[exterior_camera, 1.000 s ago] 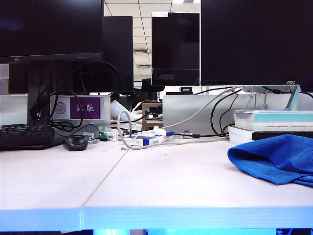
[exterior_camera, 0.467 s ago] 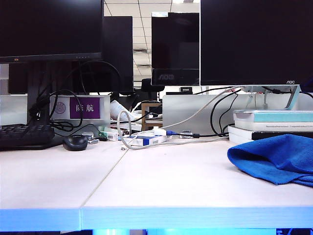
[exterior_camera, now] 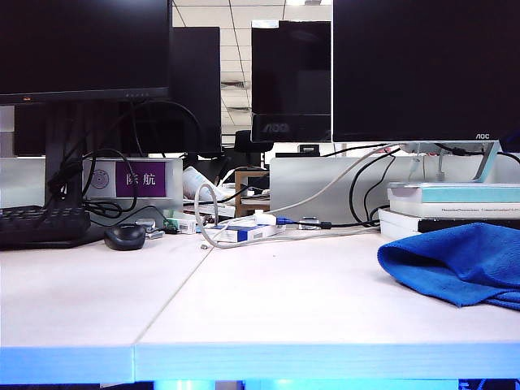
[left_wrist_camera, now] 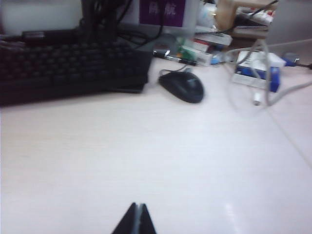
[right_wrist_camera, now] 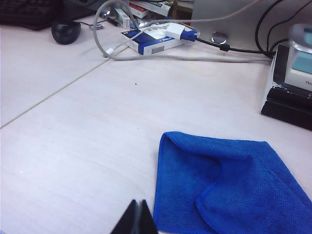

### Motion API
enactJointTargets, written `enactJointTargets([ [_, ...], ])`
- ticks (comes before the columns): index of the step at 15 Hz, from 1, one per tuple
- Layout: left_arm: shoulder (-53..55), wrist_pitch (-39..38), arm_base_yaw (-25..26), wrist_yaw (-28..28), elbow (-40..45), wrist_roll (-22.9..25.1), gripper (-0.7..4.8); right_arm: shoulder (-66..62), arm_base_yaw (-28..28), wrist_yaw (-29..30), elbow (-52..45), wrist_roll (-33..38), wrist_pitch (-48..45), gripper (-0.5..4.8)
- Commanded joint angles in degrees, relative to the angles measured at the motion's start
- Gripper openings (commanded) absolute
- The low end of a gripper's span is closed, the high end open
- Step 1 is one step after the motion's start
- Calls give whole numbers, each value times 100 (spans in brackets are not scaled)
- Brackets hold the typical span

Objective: Wipe the table from left to right using the rag.

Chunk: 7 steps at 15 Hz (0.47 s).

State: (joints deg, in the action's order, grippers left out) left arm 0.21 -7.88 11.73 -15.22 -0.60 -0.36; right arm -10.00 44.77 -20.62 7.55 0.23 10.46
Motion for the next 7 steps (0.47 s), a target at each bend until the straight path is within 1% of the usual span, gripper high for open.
enactJointTargets([
  [1,-17,-125,-116,538,11,280,-6,11,-2,-22,22,17,7,-1],
  [3,-17,-184,-367,1222,11,348,-6,4,-2,-22,22,17,7,-1],
  [4,-17,-260,-632,1980,13,356,-6,7,-2,-22,22,17,7,-1],
  [5,-17,-234,-719,2129,15,358,-6,7,-2,-22,22,20,4,-1],
  [7,-17,-249,-800,2149,13,356,-6,7,-2,-22,22,20,7,-1],
])
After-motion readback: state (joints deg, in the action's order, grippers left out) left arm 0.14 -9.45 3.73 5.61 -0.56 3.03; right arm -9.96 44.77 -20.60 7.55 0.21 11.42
